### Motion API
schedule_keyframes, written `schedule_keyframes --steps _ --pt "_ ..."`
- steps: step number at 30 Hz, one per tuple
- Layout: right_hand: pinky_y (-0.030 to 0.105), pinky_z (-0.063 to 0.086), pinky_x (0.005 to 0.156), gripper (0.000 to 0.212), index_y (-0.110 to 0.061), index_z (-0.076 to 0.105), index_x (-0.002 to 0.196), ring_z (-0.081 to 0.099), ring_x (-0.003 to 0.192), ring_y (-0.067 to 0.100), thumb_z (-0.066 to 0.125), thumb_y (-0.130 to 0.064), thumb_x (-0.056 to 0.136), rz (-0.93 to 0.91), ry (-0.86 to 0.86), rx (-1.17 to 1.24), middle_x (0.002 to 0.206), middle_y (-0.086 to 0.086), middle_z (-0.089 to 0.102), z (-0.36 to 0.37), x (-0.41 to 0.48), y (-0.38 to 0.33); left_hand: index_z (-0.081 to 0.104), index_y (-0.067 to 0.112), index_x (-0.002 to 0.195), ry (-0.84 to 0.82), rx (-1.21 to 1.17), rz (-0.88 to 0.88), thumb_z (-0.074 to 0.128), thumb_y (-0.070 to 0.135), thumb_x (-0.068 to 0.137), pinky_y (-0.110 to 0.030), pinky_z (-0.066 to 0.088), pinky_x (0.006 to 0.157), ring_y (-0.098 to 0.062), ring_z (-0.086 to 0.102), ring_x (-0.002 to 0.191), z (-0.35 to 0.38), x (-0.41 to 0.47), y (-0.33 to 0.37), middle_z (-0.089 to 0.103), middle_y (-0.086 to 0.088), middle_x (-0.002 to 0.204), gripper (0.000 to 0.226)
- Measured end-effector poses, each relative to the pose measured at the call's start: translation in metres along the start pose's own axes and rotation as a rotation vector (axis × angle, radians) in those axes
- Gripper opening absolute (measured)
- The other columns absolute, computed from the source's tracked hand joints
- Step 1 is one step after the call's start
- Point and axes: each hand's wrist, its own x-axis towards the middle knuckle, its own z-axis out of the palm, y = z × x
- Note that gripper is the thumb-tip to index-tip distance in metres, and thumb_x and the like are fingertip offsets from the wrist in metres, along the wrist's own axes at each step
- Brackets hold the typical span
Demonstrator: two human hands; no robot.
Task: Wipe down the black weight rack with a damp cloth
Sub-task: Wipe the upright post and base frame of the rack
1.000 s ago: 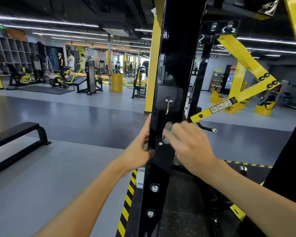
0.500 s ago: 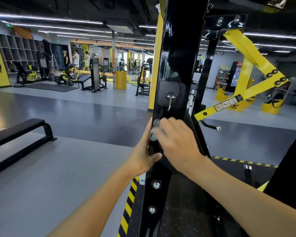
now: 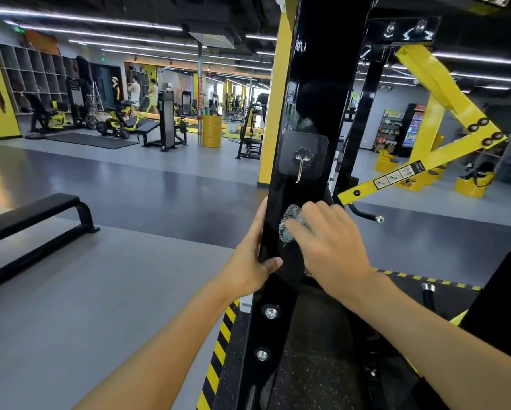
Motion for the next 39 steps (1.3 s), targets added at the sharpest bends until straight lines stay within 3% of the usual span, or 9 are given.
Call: schedule_keyframes --steps 4,8,12,17,22,26,31,35,39 --pt "0.037 0.034 0.060 0.012 -0.009 0.062 0.080 0.044 0.068 0.025 0.058 0.001 0.084 -0.201 -0.113 -0.027 0.079 0.007 0.049 0.006 -0.010 -0.014 -0.002 0.049 0.155 0.003 0.049 0.007 0.066 -0.010 0.087 -0.047 0.043 0.111 -0.009 0.039 0.141 0.000 0.002 -0.004 0.035 0.013 0.156 0.113" --pt "0.035 0.028 0.062 0.018 -0.005 0.067 0.085 0.043 0.068 0.026 0.051 0.005 0.088 0.059 0.030 0.014 0.078 0.009 0.048 0.004 0.003 -0.004 -0.003 0.046 0.156 -0.003 0.025 0.003 0.064 -0.006 0.090 -0.045 0.039 0.114 -0.004 0.035 0.142 0.001 0.001 -0.003 0.031 0.020 0.157 0.107" --pt "0.036 0.037 0.062 0.018 -0.008 0.063 0.085 0.045 0.070 0.025 0.048 0.001 0.088 -0.215 -0.131 -0.045 0.083 0.008 0.051 0.008 -0.016 -0.014 -0.003 0.041 0.157 -0.013 0.042 0.037 0.063 -0.012 0.087 -0.047 0.040 0.114 -0.008 0.037 0.142 0.000 0.002 -0.006 0.034 0.010 0.157 0.109" --pt "0.035 0.036 0.062 0.025 -0.009 0.058 0.079 0.043 0.069 0.024 0.039 0.005 0.086 -0.038 -0.110 -0.002 0.080 0.007 0.048 0.009 -0.002 -0.023 -0.002 0.033 0.159 -0.043 -0.046 0.055 0.066 -0.008 0.086 -0.048 0.041 0.112 -0.013 0.037 0.143 0.000 0.002 -0.005 0.033 0.007 0.156 0.107" --pt "0.035 0.036 0.062 0.024 -0.010 0.059 0.081 0.041 0.070 0.023 0.043 0.003 0.091 -0.212 -0.162 -0.041 0.083 0.006 0.047 0.008 -0.025 -0.011 -0.006 0.046 0.155 -0.091 -0.011 0.041 0.063 -0.011 0.089 -0.040 0.048 0.107 -0.006 0.043 0.137 -0.004 0.002 -0.005 0.038 0.009 0.153 0.112" --pt "0.036 0.037 0.063 0.018 -0.010 0.059 0.082 0.044 0.072 0.024 0.046 0.002 0.087 -0.116 -0.136 -0.016 0.083 0.007 0.050 0.014 -0.002 -0.025 0.012 0.047 0.154 -0.040 -0.112 0.070 0.052 0.003 0.099 -0.029 0.054 0.091 -0.002 0.056 0.121 0.001 -0.001 -0.001 0.048 0.010 0.143 0.082" --pt "0.035 0.038 0.064 0.024 -0.009 0.063 0.087 0.043 0.074 0.024 0.042 0.004 0.086 -0.196 -0.209 -0.051 0.087 0.007 0.050 0.008 -0.034 -0.016 0.035 0.045 0.135 0.008 -0.063 -0.028 0.047 -0.022 0.090 -0.012 0.051 0.082 0.019 0.054 0.101 0.002 -0.037 0.003 0.053 0.015 0.120 0.082" --pt "0.033 0.043 0.062 0.024 -0.010 0.069 0.090 0.048 0.076 0.022 0.068 0.007 0.073 0.179 -0.273 0.165 0.090 0.004 0.051 0.001 -0.054 -0.029 0.060 0.027 0.111 0.238 0.012 -0.131 0.051 -0.006 0.096 -0.023 0.054 0.073 -0.015 0.066 0.080 0.012 -0.060 -0.008 0.059 -0.003 0.096 0.037" --pt "0.013 0.048 0.072 0.013 -0.017 0.069 0.099 0.062 0.088 0.010 0.064 -0.006 0.093 1.052 -0.249 1.047 0.096 -0.003 0.061 -0.025 -0.043 -0.056 0.055 0.019 0.130 0.072 -0.196 -0.083 0.062 0.007 0.096 -0.026 0.054 0.076 -0.021 0.070 0.091 0.028 -0.069 0.007 0.066 0.000 0.106 0.037"
